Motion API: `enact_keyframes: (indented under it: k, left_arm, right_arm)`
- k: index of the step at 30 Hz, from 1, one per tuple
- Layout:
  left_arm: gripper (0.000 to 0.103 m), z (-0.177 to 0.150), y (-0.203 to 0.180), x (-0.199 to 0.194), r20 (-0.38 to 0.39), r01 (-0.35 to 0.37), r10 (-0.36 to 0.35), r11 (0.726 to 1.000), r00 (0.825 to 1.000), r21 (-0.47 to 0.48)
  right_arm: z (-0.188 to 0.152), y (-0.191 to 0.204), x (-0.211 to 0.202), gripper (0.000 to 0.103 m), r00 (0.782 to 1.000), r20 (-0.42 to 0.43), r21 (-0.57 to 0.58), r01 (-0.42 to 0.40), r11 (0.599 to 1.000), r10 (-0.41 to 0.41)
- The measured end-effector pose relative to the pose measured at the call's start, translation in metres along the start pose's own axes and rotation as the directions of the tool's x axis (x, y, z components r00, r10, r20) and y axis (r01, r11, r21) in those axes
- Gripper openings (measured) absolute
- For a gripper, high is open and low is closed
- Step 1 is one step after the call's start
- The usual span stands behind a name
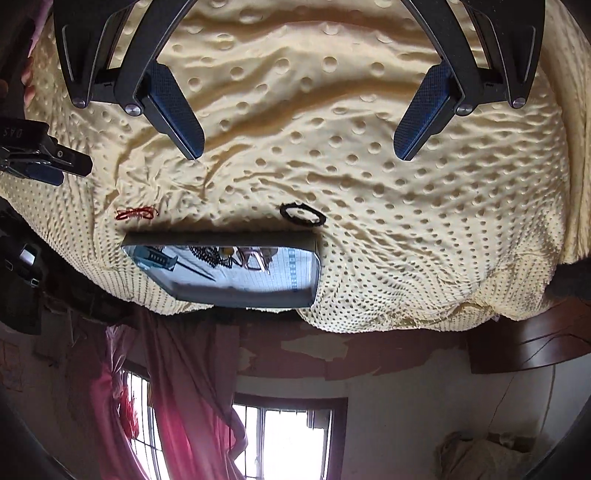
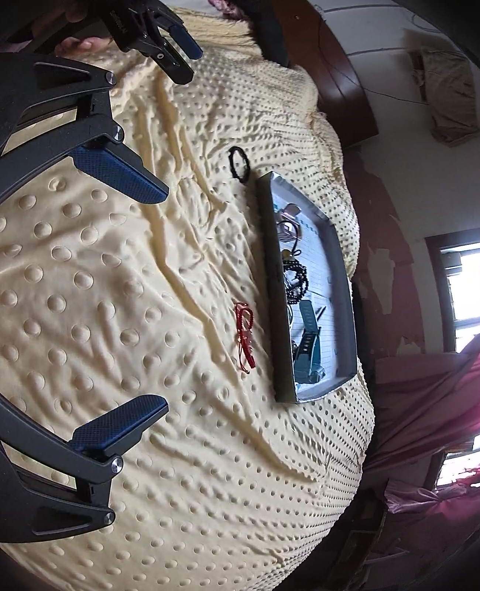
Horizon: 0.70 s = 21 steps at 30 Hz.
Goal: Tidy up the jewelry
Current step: 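Lift both tools out of the tray toward the black hair tie and red bracelet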
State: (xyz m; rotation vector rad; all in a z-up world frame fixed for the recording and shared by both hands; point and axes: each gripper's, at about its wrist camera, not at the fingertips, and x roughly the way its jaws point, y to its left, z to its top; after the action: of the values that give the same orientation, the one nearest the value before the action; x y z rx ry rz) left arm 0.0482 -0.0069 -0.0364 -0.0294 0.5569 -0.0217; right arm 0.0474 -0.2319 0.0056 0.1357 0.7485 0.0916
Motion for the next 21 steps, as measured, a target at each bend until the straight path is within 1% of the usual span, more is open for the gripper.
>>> enact_keyframes:
  k: [9, 11, 16, 18, 21]
  left_arm:
    - [0.103, -0.002, -0.001, 0.007, -0.021, -0.007, 0.007, 1.000, 1.000, -0.009]
    - [0.103, -0.002, -0.001, 0.009, -0.030, -0.007, 0.007, 1.000, 1.000, -0.005]
    - [0.103, 0.007, 0.001, 0.021, -0.053, -0.004, 0.005, 1.000, 0.999, 0.017]
    - [0.103, 0.013, 0.000, 0.028, -0.059, 0.006, -0.005, 1.000, 0.998, 0.030]
    - [0.103, 0.025, -0.001, 0.042, -0.075, 0.046, -0.043, 0.998, 0.996, 0.036]
  right_arm:
    - [0.003, -0.001, 0.005, 0.102, 1.000, -0.024, 0.008, 0.005, 1.000, -0.005]
    - [0.006, 0.000, 0.011, 0.102, 0.999, -0.036, 0.003, -0.006, 1.000, 0.006]
    - [0.017, 0.001, 0.029, 0.102, 0.998, -0.064, -0.021, -0.007, 1.000, 0.006]
    - [0.022, 0.001, 0.037, 0.102, 0.997, -0.076, -0.032, -0.005, 0.999, 0.002]
    - [0.031, -0.001, 0.049, 0.102, 0.995, -0.098, -0.037, -0.028, 0.999, 0.024]
